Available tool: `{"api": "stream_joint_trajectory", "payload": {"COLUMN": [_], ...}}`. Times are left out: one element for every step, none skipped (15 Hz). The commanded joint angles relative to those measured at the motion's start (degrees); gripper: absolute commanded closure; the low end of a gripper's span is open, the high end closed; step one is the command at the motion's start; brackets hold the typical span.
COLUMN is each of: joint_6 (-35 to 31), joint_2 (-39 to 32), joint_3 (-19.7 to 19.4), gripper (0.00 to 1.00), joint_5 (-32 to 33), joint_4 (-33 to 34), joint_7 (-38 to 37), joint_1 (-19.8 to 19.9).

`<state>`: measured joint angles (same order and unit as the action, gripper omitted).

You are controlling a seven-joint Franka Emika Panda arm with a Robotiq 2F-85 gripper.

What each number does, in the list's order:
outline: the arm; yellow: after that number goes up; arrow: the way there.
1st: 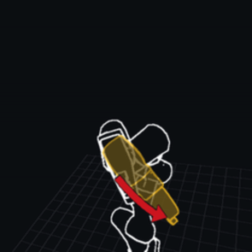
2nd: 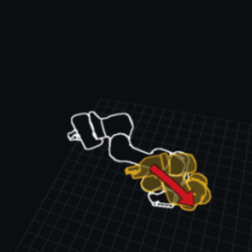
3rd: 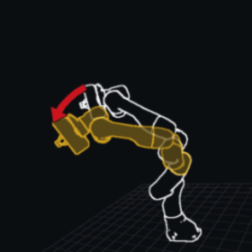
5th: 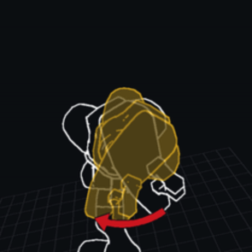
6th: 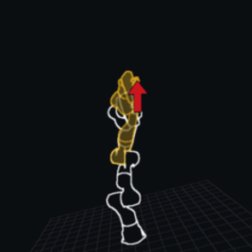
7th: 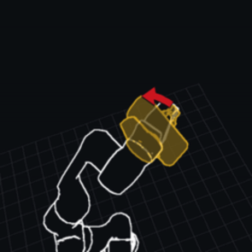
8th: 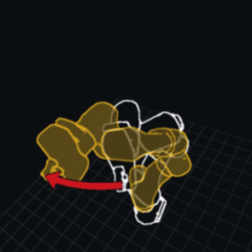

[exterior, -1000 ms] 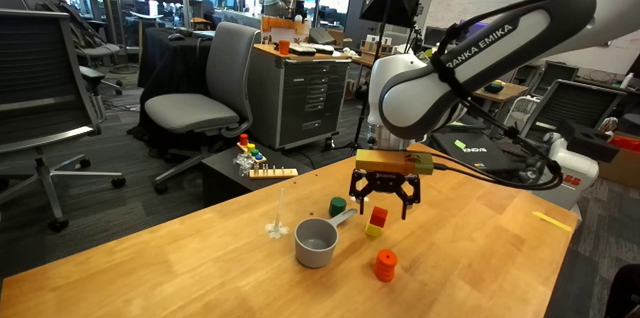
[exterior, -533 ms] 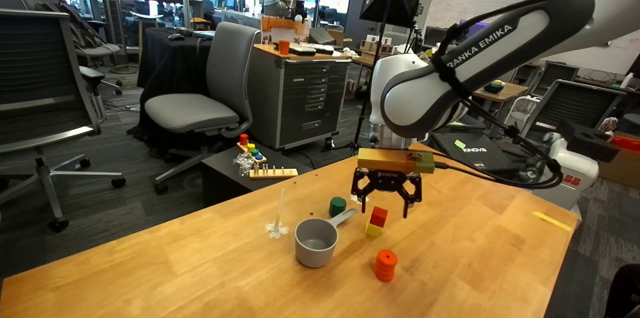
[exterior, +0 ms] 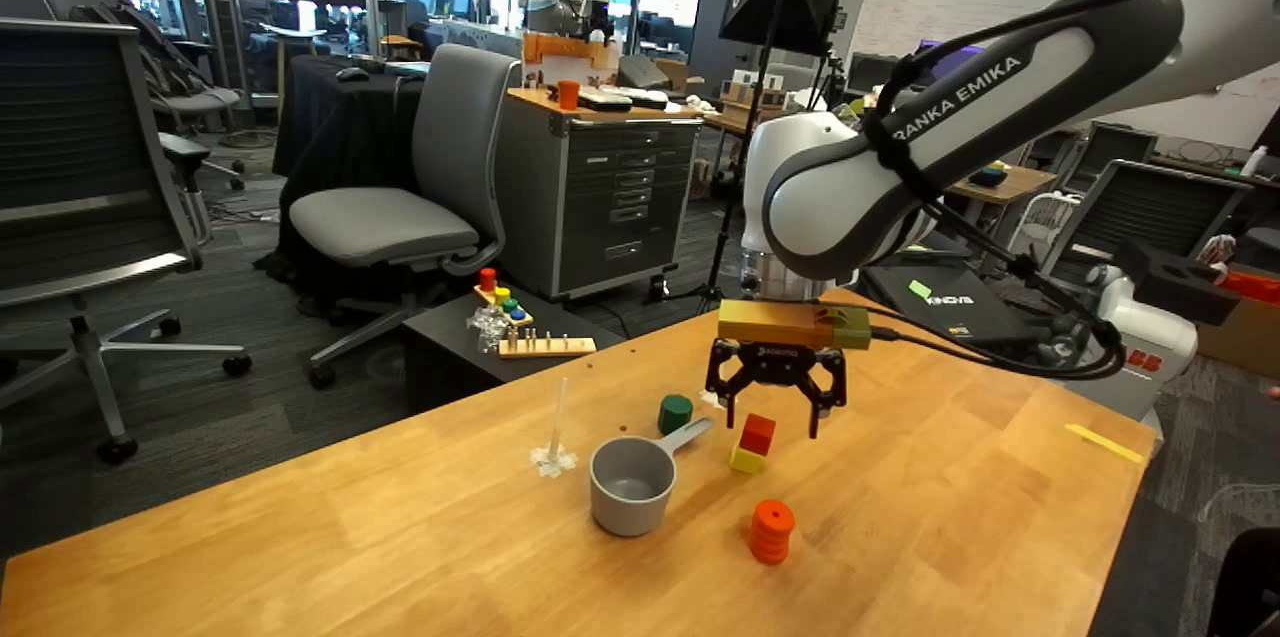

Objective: Put the orange block on the yellow block then put both blocks in the gray pot, then put the green block in the gray pot

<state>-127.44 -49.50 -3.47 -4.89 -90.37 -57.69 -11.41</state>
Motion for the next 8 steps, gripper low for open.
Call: {"api": "stream_joint_trajectory", "payload": {"joint_6": [0.5,0.3,0.0,-0.2,-0.4,-0.6,-0.6,-0.7], "joint_2": [-0.3,-0.6,-1.1,-1.7,-2.2,-2.7,-3.1,-3.4], "joint_3": [-0.2,0.0,0.0,0.3,0.5,0.6,0.6,0.7], "gripper": [0.00,0.00,0.00,0.00,0.00,0.00,0.00,0.00], "joint_5": [0.3,0.3,0.3,0.2,0.2,0.2,0.3,0.3], "joint_4": [0.5,0.6,0.6,0.8,0.9,1.1,1.2,1.3], "joint_7": [-0.3,0.3,0.3,0.7,1.0,1.4,1.8,2.1], "joint_1": [-0.2,0.0,-0.1,0.0,0.0,0.0,-0.1,-0.2]}}
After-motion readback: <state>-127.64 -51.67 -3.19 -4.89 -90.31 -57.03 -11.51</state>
